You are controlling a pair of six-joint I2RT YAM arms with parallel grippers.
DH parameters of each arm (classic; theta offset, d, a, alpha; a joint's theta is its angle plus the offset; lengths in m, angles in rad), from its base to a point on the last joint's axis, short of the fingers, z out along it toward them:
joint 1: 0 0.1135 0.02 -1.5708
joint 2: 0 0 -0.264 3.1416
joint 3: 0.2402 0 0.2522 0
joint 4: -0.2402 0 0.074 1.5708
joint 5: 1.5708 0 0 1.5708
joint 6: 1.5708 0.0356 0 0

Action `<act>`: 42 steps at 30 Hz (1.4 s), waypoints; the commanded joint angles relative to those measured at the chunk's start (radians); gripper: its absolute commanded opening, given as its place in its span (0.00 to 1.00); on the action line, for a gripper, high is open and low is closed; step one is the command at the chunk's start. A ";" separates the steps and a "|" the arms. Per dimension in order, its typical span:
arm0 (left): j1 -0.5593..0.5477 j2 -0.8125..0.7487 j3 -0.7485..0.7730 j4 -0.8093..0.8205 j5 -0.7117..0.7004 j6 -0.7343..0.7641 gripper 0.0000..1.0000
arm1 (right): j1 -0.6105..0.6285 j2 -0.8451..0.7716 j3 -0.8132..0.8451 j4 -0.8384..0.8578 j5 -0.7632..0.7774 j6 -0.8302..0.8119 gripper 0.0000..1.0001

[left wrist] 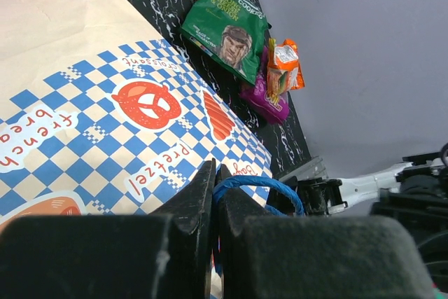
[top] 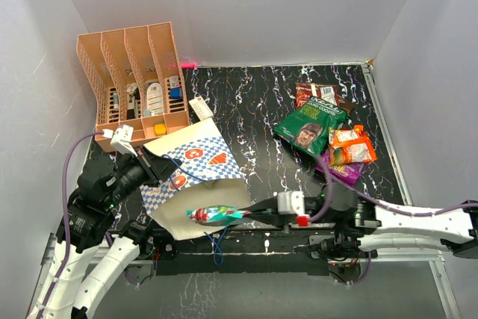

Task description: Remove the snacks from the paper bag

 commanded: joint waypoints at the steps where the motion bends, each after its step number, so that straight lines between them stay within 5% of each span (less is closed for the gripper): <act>1: -0.002 0.002 0.009 0.005 -0.020 0.011 0.00 | 0.001 -0.127 0.142 -0.118 0.017 -0.032 0.07; 8: -0.002 -0.040 0.001 -0.018 -0.043 -0.013 0.00 | 0.001 -0.052 0.292 -0.015 0.562 -0.219 0.07; 12: -0.002 -0.054 0.016 -0.044 -0.053 -0.019 0.00 | -0.010 0.095 0.305 0.280 0.912 -0.484 0.07; 14: -0.002 -0.055 0.025 -0.055 -0.058 -0.020 0.00 | -0.078 0.166 0.302 0.450 0.957 -0.576 0.07; 22: -0.002 -0.059 0.019 -0.054 -0.052 -0.029 0.00 | -0.655 0.390 0.368 0.182 0.736 -0.054 0.07; 28: -0.002 -0.055 0.005 -0.048 -0.035 -0.036 0.00 | -0.882 0.469 0.327 0.210 0.510 0.348 0.07; 35: -0.002 -0.040 0.021 -0.060 -0.037 -0.023 0.00 | -1.022 0.617 0.352 0.211 0.284 0.687 0.07; 42: -0.002 -0.042 0.000 -0.037 -0.029 -0.038 0.00 | -1.070 0.762 0.397 0.099 0.294 0.877 0.07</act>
